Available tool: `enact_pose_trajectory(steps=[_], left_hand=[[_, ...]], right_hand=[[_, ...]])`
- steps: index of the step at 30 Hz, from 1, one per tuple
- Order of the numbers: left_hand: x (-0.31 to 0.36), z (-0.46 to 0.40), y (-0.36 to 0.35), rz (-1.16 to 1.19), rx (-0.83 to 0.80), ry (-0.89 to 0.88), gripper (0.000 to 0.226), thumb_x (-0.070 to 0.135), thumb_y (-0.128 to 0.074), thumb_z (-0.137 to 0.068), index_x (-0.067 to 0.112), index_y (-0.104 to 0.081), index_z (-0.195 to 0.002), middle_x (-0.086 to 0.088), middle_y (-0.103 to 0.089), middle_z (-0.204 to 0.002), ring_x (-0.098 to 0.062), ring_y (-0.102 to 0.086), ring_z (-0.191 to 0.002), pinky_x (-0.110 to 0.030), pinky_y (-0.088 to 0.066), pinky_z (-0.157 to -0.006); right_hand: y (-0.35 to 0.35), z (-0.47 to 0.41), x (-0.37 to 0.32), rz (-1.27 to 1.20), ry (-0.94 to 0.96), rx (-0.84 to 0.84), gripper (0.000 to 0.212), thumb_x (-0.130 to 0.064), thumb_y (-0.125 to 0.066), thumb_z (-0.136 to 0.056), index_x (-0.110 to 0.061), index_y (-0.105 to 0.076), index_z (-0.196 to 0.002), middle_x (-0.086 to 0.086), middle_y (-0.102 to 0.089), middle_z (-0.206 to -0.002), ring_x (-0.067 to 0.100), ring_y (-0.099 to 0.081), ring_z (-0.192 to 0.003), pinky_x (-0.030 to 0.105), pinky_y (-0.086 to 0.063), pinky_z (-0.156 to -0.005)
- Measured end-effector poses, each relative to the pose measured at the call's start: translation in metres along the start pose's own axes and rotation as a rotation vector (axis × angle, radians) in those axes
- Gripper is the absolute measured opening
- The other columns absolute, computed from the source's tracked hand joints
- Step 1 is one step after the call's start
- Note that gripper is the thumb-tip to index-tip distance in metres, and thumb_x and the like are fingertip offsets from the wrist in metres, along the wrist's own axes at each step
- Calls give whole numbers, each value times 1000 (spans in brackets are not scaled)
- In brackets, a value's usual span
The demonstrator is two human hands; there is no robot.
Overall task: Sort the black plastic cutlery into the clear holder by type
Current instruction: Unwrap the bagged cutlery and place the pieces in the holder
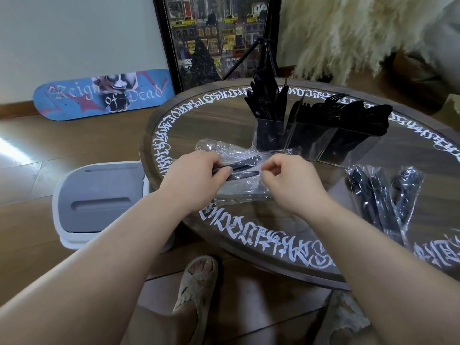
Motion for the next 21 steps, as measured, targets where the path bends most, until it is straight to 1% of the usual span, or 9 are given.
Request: enact_pose_trajectory(steps=[1,3,6,9,12,16,19,21], left_hand=[[1,1,1,36,7,-8,28,44,-48,-95,21,-64,-91,6,-60,-85,-15,-55,-80,-33,-44,-68],[1,1,2,82,9,-19,33,43,-43,-97,19,-63,-88,5,-59,-81,-16,-55,-78,-34,-44,-67],[1,1,1,84,-4,-22,36,42,-41,-98,17,-63,-87,4,-58,-76,-17,-55,-74,-34,-43,-64],[3,2,1,73,-14,-33,28,40,-46,-97,20,-65,-92,7,-60,-81,-13,-55,-76,-31,-43,-65],[1,2,0,83,20,-33,24,40,-51,-95,21,-66,-91,9,-61,-80,-11,-55,-76,-27,-40,-64],[2,0,0,113,95,-47,19,37,-55,-94,22,-64,-87,9,-61,-78,-9,-55,-76,-21,-37,-61],[4,1,0,136,131,-65,15,35,-57,-92,21,-62,-88,9,-60,-79,-8,-54,-76,-22,-37,-65],[4,2,1,179,141,-78,11,32,-60,-91,22,-59,-87,11,-58,-77,-7,-54,-73,-17,-38,-62]], right_hand=[[1,-3,4,-51,-53,13,15,-18,-54,-89,-21,-69,-87,-14,-61,-73,12,-59,-80,25,-43,-73],[4,-6,7,-219,-121,66,17,-17,-55,-88,-20,-70,-80,-14,-59,-64,12,-58,-72,28,-46,-71],[7,-6,6,-374,-148,133,22,-15,-57,-87,-25,-70,-73,-16,-58,-59,6,-55,-63,26,-44,-64],[7,-4,3,-447,-162,80,24,-11,-58,-86,-24,-70,-70,-17,-60,-57,5,-55,-62,23,-45,-62],[6,-2,1,-491,-201,15,21,-9,-56,-89,-16,-68,-73,-5,-64,-66,9,-54,-59,22,-47,-55],[6,-3,1,-524,-238,2,19,-10,-54,-91,-14,-65,-76,3,-67,-74,7,-54,-54,20,-45,-52],[5,-4,0,-601,-266,-22,21,-10,-52,-93,-12,-64,-76,2,-65,-71,8,-52,-52,19,-43,-49],[5,-3,0,-626,-266,-50,23,-10,-50,-95,-11,-64,-77,1,-63,-69,11,-52,-54,22,-43,-52]])
Point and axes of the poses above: each hand's wrist, its own z-axis away from the middle knuckle, its own y-axis out of the back of the hand, x = y × z, the point moved 1 cm from there along -z, towards the middle knuckle
